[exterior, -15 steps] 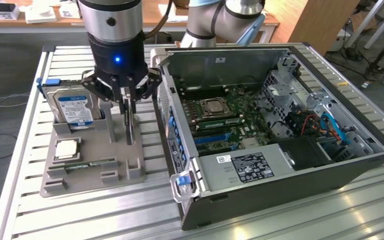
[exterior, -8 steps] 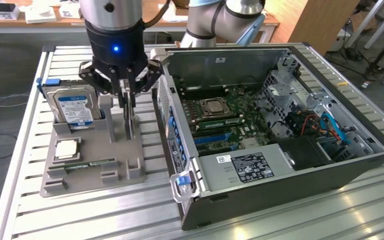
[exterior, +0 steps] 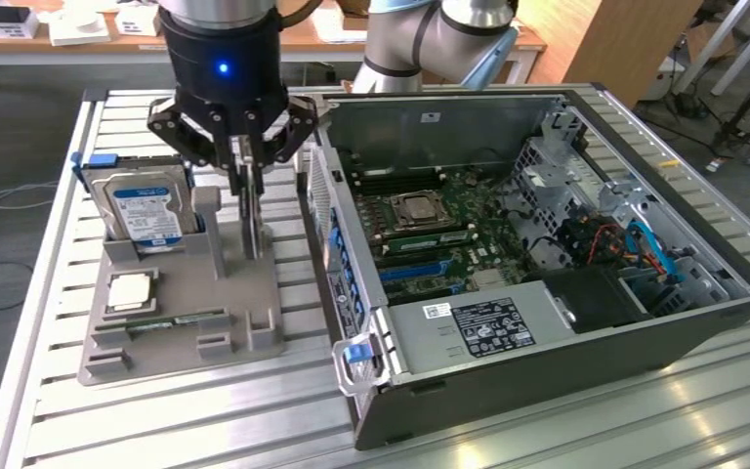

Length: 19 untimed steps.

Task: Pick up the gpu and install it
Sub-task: 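Pick up the gpu and move the gpu toward the slot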

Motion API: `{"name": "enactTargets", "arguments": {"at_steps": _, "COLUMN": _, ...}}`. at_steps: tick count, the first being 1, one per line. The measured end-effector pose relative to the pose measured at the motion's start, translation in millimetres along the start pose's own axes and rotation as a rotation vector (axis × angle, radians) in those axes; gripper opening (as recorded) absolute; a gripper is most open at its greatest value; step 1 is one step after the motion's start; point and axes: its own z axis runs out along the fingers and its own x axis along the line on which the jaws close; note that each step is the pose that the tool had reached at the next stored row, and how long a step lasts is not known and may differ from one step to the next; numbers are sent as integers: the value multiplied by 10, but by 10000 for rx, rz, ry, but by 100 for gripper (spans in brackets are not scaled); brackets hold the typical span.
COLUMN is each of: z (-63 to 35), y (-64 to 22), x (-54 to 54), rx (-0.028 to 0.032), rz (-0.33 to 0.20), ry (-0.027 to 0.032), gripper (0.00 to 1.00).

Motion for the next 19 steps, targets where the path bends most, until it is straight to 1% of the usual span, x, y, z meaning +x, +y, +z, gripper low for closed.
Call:
{"name": "enactTargets", "arguments": {"at_steps": 12, "z": -381, "y": 39, "x": -10, "rx": -114, "rz": 3, "ry": 7, "gripper": 27}}
{"name": "enactTargets", "arguments": {"at_steps": 15, "z": -482, "y": 49, "x": -14, "rx": -137, "rz": 4, "ry": 9, "gripper": 27}}
{"name": "enactTargets", "arguments": {"at_steps": 19, "z": -608, "y": 62, "x": -20, "rx": -153, "rz": 5, "ry": 10, "gripper": 27}}
